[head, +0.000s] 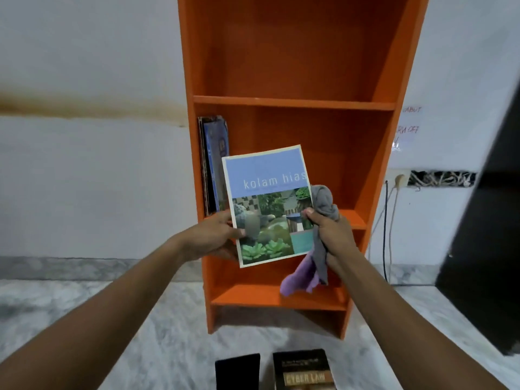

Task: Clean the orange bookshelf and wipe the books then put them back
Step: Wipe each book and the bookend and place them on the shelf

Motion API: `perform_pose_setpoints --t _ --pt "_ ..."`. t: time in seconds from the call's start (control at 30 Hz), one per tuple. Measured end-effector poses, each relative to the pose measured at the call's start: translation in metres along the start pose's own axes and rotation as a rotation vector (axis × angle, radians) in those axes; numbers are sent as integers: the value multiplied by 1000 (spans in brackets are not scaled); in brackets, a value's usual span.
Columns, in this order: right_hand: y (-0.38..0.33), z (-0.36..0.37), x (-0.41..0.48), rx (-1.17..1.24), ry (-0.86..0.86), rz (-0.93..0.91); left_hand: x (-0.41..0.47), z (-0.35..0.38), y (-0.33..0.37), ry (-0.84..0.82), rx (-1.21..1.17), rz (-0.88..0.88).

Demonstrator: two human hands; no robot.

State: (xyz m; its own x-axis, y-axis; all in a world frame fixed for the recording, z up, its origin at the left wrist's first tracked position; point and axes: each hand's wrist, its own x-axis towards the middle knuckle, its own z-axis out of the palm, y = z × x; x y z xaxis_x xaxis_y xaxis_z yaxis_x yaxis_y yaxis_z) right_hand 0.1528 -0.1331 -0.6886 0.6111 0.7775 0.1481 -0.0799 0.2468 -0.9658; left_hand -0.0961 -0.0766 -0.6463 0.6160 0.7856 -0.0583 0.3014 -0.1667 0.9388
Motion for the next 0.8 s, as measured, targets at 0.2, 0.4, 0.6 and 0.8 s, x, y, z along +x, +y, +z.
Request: perform_pose_setpoints --t 0.2,0.4,0.6,0.8 --pt "-6 33 51 -207 204 -152 42 -18 0 285 66 321" --pt "21 100 88 -296 -22 -241 104 -19 -21 694 313 424" --pt "54 178 131 -140 -193 -33 151 -21 -43 932 410 407" --pt "89 206 150 -76 -265 43 170 -31 -71 1030 451 281"
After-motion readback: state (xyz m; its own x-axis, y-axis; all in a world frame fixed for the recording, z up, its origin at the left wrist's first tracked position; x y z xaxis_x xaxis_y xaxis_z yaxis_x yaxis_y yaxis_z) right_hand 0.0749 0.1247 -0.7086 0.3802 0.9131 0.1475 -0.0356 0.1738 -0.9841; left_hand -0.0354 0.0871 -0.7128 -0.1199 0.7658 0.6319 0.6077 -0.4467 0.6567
